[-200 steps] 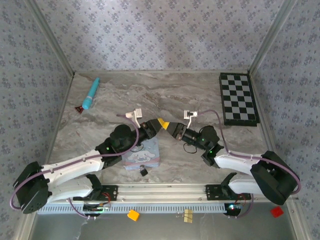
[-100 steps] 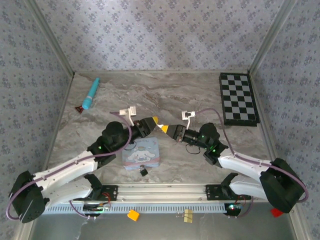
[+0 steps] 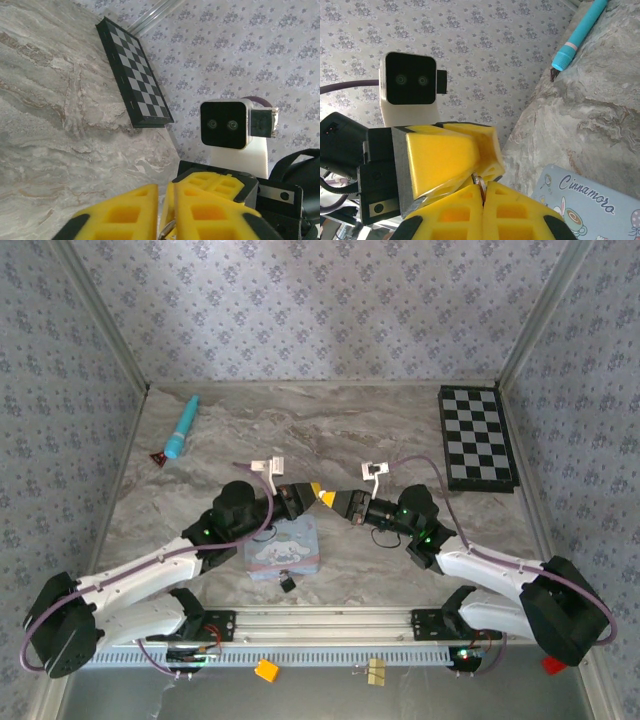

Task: Unlock the padlock with the key

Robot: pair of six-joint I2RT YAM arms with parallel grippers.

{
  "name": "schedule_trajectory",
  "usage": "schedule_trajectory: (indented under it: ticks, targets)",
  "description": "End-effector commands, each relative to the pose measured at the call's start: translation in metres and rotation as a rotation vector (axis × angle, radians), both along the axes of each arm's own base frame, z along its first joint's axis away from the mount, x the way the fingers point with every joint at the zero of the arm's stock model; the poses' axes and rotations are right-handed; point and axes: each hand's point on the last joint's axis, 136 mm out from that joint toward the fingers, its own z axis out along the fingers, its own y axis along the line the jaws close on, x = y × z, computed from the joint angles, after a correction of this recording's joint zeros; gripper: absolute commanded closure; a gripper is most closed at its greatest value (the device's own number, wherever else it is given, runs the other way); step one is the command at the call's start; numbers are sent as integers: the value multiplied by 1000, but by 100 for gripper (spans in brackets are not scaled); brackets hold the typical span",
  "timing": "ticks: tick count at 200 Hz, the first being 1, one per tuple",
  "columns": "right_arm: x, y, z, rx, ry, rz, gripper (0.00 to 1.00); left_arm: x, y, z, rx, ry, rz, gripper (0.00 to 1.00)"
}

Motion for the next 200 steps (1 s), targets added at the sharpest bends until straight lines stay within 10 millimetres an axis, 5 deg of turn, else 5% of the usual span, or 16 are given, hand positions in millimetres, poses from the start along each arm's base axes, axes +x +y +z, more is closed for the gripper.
schedule_trajectory:
  ticks: [1, 61, 87, 112, 200]
  targets:
    - [0, 0, 17, 27, -52, 6, 100, -1, -4, 23, -36, -42, -19, 90]
    - [5, -7, 14, 37, -26, -24, 100, 1, -4, 21, -34, -31, -11, 100]
    - [8, -13, 16, 73, -23, -45, 74, 2, -3, 22, -42, -30, 0, 100]
    - [8, -13, 24, 115, -37, -37, 62, -1, -9, 25, -50, -34, -19, 100]
    - [2, -1, 25, 154, -42, 56, 63, -4, -13, 34, -61, -49, -33, 100]
